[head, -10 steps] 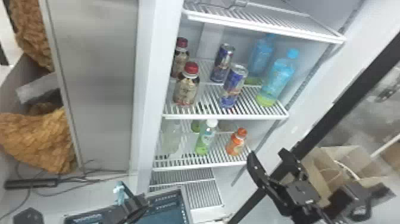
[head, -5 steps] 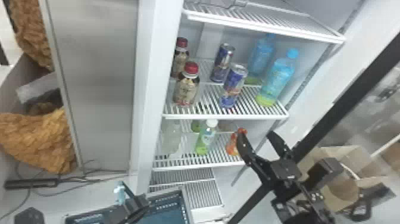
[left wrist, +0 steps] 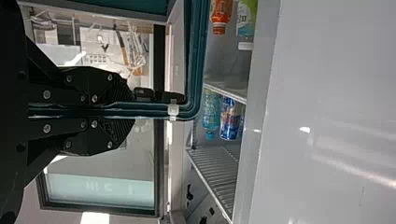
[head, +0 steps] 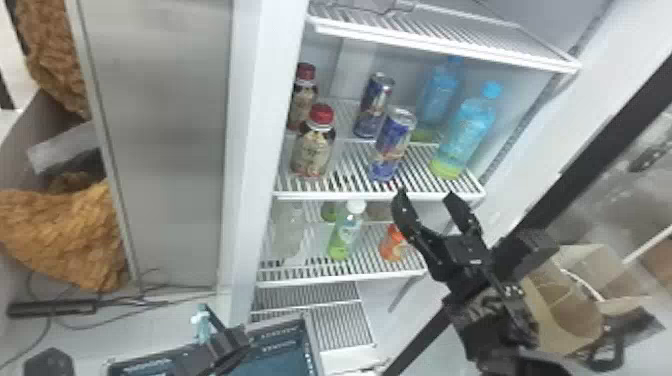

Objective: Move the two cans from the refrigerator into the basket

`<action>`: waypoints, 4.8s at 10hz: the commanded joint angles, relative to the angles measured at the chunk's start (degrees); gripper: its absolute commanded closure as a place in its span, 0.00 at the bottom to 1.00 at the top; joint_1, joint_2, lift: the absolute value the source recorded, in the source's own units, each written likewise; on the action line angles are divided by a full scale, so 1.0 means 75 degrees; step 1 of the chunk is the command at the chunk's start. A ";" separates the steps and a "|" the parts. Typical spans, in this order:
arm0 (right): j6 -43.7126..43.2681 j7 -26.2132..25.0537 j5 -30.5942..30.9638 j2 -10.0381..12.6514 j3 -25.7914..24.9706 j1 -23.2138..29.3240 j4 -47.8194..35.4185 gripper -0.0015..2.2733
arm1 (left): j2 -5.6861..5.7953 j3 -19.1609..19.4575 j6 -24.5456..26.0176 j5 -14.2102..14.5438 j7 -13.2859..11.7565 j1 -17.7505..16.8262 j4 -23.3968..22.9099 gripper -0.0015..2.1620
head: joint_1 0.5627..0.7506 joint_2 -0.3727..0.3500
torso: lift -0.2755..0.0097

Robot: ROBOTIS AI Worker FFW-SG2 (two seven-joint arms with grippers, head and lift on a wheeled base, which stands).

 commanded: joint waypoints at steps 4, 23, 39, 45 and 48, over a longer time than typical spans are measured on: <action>0.0079 -0.0118 0.0244 -0.0166 0.0229 -0.0999 0.0860 0.05 | -0.0012 0.0031 -0.0004 0.0015 -0.0001 0.0037 0.0000 0.55 | 0.70 0.03 | 0.86; 0.0135 -0.0283 -0.0122 -0.0670 0.1219 -0.2612 0.2566 0.56 | -0.0023 0.0046 -0.0023 0.0030 0.0011 0.0056 0.0000 0.55 | 0.70 0.05 | 0.86; 0.3229 -0.0036 -0.0853 -0.0588 0.0868 0.1588 -0.2534 0.56 | -0.0012 0.0031 -0.0004 0.0015 0.0023 0.0056 0.0000 0.55 | 0.70 0.03 | 0.86; 0.5385 0.0995 -0.1523 -0.0635 0.1478 0.1795 -0.2534 0.56 | -0.0023 0.0061 -0.0023 0.0015 0.0023 0.0075 0.0000 0.55 | 0.70 0.17 | 0.86; 0.6435 0.1382 -0.1523 -0.0752 0.1630 0.1720 -0.2571 0.56 | -0.0035 0.0091 -0.0023 0.0015 0.0023 0.0112 0.0000 0.55 | 0.70 0.23 | 0.86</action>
